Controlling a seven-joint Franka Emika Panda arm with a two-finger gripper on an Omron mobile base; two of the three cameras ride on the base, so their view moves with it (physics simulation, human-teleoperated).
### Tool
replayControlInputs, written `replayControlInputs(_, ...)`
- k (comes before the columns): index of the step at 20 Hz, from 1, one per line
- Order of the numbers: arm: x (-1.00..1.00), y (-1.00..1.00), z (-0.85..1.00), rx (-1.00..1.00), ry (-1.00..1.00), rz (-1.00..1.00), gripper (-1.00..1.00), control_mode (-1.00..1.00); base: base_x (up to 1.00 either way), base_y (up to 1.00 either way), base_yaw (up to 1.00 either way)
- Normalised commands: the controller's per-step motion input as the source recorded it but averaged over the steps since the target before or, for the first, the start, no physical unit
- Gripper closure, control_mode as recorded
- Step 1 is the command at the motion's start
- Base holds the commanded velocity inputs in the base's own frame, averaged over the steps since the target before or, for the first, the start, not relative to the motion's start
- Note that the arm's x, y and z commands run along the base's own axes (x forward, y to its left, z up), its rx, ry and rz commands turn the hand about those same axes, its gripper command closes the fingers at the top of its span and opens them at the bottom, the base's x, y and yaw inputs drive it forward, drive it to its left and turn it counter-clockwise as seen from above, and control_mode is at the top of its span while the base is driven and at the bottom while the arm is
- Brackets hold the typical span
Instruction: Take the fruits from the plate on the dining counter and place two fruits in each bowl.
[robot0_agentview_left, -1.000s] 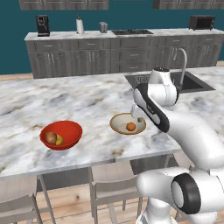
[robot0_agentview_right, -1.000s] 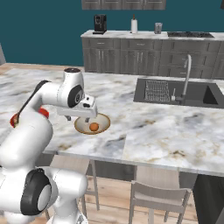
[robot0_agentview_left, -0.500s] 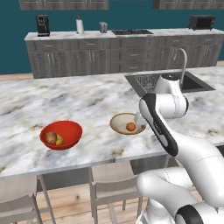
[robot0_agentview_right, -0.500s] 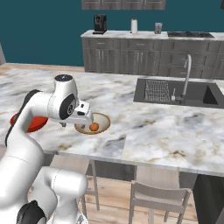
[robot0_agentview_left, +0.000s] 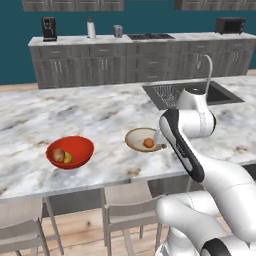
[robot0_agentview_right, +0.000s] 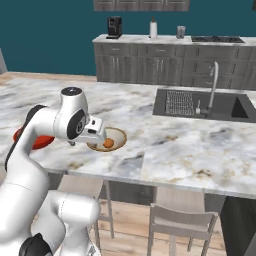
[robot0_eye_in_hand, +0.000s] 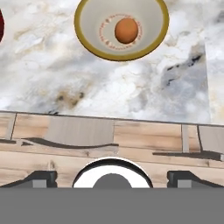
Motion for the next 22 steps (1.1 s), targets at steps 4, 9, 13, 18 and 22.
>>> replayControlInputs(4, 0.0, 0.0, 0.0, 0.0, 0.0, 0.0, -1.0, 1.0, -0.92, 0.7, -0.02)
replayControlInputs(9, 0.0, 0.0, 0.0, 0.0, 0.0, 0.0, -1.0, 1.0, -0.46, 1.0, -0.01)
replayControlInputs(13, 0.0, 0.0, 0.0, 0.0, 0.0, 0.0, -1.0, 1.0, 0.0, 1.0, 0.0)
replayControlInputs(18, 0.0, 0.0, 0.0, 0.0, 0.0, 0.0, -1.0, 1.0, 0.0, 1.0, 0.0)
replayControlInputs(22, 0.0, 0.0, 0.0, 0.0, 0.0, 0.0, -1.0, 1.0, 0.03, 1.0, 0.0)
